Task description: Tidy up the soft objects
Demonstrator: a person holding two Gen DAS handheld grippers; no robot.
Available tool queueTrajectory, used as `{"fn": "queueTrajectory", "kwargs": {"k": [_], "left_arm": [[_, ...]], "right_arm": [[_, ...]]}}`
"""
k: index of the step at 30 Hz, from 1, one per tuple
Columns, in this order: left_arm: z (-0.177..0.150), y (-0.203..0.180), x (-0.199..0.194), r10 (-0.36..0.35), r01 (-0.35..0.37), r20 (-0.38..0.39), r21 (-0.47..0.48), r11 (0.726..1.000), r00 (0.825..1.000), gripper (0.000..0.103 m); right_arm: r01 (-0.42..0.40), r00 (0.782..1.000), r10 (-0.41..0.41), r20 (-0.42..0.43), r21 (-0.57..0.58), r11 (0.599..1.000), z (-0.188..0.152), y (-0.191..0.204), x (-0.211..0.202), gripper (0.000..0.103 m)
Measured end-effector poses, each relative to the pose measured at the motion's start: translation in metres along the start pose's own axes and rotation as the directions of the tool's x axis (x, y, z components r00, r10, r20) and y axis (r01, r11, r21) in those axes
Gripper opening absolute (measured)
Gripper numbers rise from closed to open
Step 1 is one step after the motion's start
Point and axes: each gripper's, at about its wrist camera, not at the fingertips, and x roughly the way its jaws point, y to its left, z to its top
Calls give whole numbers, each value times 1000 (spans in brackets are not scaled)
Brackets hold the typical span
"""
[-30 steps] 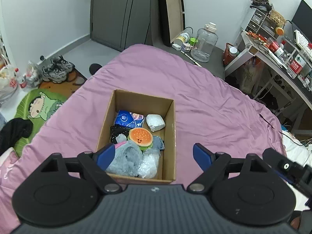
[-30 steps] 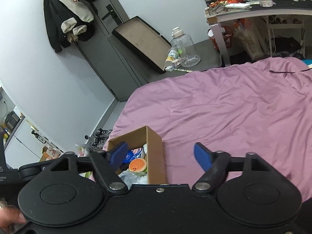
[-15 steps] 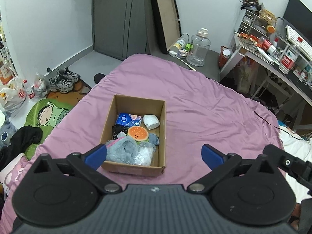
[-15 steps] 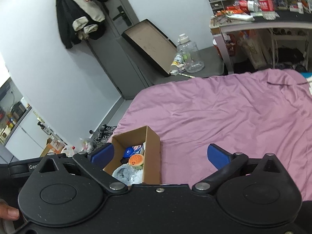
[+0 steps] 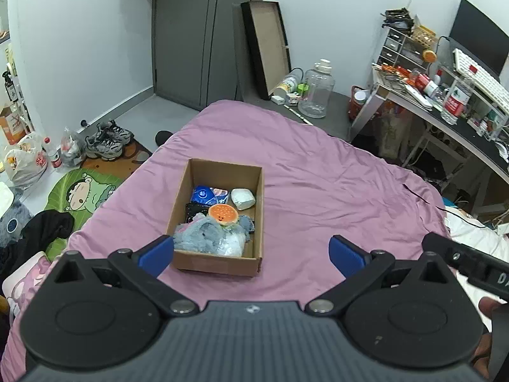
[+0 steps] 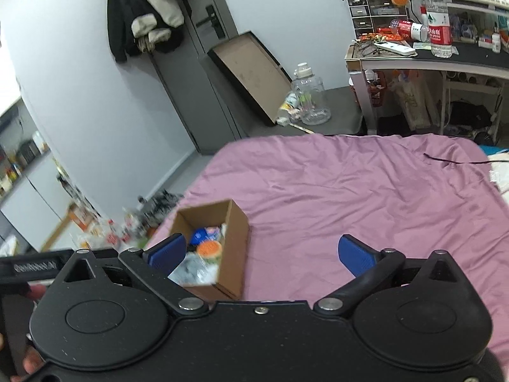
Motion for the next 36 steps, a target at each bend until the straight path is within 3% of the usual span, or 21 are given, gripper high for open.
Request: {"fn": "queueTrajectory", "kwargs": {"k": [7, 16, 28, 36], "left_arm": [[-16, -7, -21, -22, 21, 26, 25, 999, 999, 103], [-33, -2, -48, 8, -9, 64, 19, 1000, 998, 103], [-59, 0, -51, 18, -19, 59, 25, 999, 998, 103], [-67, -2, -55, 37, -39, 63, 23, 999, 997, 103]], "right_arm": [[40, 999, -40, 3, -81, 996, -4, -1, -24, 103], [27, 999, -31, -37, -116, 993, -19, -8, -35, 103], [38, 999, -41, -19, -126, 991, -32, -27, -53, 103], [29, 999, -34, -24, -197, 980, -41, -21, -65, 103]]}}
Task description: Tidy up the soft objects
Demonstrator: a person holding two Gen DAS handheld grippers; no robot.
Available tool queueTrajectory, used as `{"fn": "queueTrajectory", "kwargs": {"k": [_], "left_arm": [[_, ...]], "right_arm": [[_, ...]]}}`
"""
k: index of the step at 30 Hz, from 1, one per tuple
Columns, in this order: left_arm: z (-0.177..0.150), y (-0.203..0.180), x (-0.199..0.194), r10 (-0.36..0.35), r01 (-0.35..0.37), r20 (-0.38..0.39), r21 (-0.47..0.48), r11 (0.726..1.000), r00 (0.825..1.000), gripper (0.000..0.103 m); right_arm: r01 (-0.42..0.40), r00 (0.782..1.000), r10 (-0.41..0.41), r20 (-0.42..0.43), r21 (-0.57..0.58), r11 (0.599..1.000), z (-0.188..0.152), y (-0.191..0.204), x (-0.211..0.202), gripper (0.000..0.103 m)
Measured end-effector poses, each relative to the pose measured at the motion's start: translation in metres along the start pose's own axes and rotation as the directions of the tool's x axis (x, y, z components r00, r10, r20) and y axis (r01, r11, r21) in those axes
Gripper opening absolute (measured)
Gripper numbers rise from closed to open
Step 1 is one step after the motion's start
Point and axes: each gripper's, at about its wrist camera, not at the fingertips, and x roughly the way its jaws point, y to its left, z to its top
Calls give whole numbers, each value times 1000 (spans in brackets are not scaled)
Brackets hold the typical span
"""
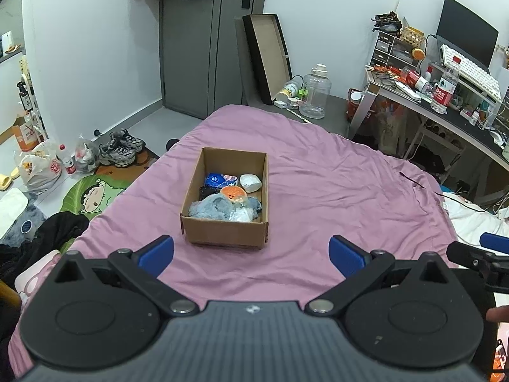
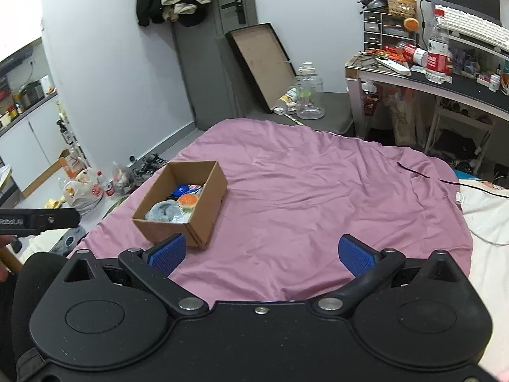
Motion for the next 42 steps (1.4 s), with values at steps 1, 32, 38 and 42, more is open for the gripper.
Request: {"fn": "queueTrajectory", "kwargs": {"k": [1, 32, 38, 42], "left_arm": [[0, 0, 0, -3, 3, -1, 1, 1000, 1000, 103], [-4, -8, -1, -4, 4, -23, 28, 1000, 1000, 103], [-5, -7, -2, -2, 3, -22, 21, 1000, 1000, 103], [-5, -7, -2, -3, 3, -24, 19, 1000, 1000, 103]], "right_arm": [[-1, 1000, 1, 3, 2, 1000, 0, 0, -1, 103], [24, 999, -23, -22, 10, 1000, -2, -3, 4, 103], [19, 1000, -19, -22, -7, 1000, -1, 2, 2, 103], [22, 1000, -22, -19, -7, 1000, -1, 3, 0, 103]]}}
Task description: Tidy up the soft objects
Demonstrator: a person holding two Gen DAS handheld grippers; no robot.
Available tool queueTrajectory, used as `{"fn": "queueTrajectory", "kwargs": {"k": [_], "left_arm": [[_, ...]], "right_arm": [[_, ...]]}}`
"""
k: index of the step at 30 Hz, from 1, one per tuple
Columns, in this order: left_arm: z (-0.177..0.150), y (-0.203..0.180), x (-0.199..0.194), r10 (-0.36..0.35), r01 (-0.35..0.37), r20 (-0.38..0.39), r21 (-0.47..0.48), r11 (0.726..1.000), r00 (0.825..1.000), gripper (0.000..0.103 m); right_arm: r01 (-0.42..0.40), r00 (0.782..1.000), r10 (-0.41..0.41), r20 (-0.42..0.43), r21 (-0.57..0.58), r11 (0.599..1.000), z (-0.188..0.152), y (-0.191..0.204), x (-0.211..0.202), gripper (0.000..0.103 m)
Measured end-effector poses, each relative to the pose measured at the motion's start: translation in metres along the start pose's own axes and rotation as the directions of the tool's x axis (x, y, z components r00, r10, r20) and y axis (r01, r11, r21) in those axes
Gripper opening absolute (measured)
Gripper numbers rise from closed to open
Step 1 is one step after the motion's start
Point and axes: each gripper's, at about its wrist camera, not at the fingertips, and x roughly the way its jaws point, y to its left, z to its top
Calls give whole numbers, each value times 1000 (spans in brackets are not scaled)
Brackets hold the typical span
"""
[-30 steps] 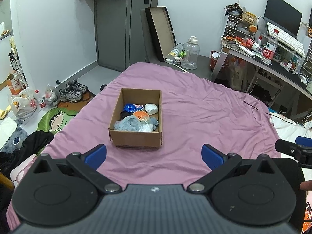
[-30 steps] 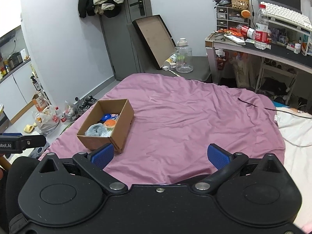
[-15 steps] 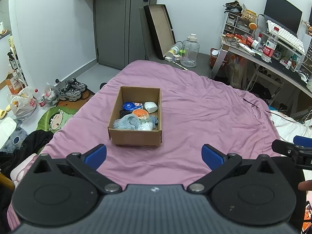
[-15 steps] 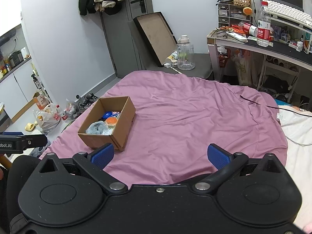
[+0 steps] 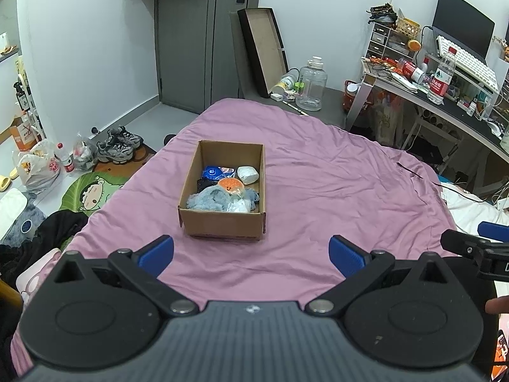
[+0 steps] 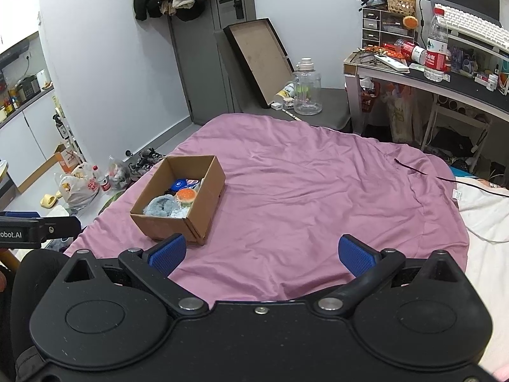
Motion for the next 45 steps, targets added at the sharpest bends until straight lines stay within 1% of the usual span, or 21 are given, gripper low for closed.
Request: {"fn": "queueTrajectory", "kwargs": {"k": [4, 12, 17, 28, 39, 43, 45], "left_arm": [[-2, 1, 0, 0, 0, 2, 1, 1000, 1000, 103], [-9, 0, 1, -2, 2, -4, 2, 1000, 1000, 103], [-7, 1, 3, 5, -5, -4, -3, 1000, 1000, 103], [-10, 1, 6, 2, -2, -10, -1, 1000, 1000, 103], [-12, -3, 9, -3, 3, -16, 1, 1000, 1000, 103], [-14, -7, 11, 14, -14, -22, 7, 1000, 1000, 103], [-14, -10, 12, 11, -11, -20, 15, 1000, 1000, 103]], "right_arm": [[-12, 1000, 12, 6, -2, 1000, 1, 1, -4, 103], [-10, 1000, 10, 11, -9, 1000, 2, 2, -6, 103], [-31, 999, 31, 11, -4, 1000, 1, 1, -5, 103], [-26, 1000, 26, 1, -2, 1000, 0, 0, -2, 103], [-31, 1000, 31, -2, 1, 1000, -1, -2, 1, 103], [-39, 999, 39, 0, 2, 999, -3, -5, 1, 103], [-40, 999, 40, -1, 7, 999, -4, -7, 2, 103]]}}
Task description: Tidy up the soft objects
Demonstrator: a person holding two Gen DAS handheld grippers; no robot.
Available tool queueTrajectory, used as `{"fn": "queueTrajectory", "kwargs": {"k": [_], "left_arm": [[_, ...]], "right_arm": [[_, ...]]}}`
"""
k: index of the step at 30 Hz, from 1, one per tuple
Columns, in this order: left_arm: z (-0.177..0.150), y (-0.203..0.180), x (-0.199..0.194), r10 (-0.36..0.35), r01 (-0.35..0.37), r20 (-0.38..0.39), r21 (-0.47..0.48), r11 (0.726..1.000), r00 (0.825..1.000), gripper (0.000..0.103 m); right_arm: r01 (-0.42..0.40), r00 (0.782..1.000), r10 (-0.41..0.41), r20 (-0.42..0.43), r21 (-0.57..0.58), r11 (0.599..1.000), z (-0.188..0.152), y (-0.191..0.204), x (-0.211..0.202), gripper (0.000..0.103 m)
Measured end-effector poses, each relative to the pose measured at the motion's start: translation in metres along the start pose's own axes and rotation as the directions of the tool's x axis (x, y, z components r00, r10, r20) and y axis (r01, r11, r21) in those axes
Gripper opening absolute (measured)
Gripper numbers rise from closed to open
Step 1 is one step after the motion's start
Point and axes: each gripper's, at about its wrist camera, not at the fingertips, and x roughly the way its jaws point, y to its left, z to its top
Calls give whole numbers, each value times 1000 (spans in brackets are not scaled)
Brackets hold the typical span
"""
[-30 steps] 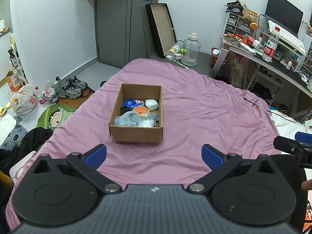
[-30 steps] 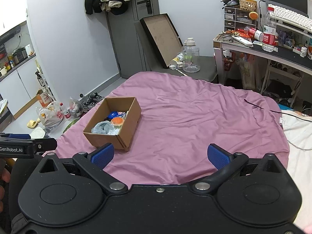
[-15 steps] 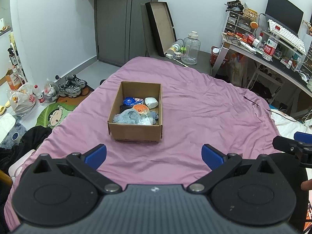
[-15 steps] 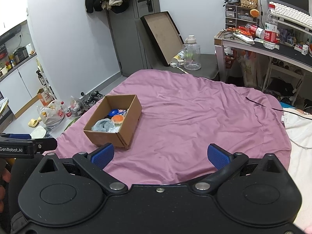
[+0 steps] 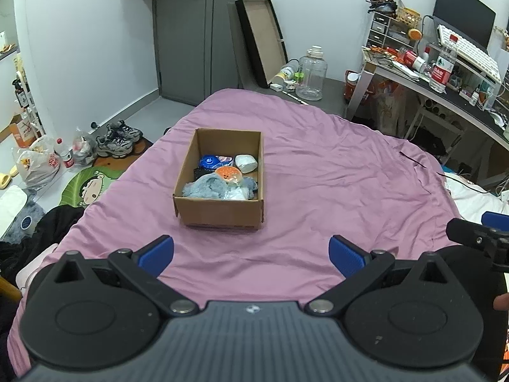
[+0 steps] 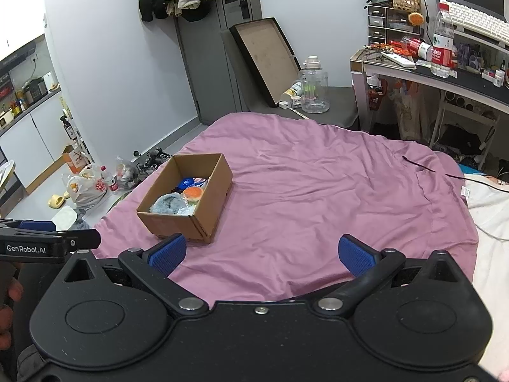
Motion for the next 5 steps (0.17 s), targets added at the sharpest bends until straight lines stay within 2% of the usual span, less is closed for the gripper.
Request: {"fn": "queueTrajectory", "kwargs": {"k": [5], "left_arm": [[-1, -8, 2, 6, -7, 36, 30, 1000, 999, 103]], "right_arm": [[-9, 1000, 8, 19, 35, 999, -4, -6, 1, 103]]}}
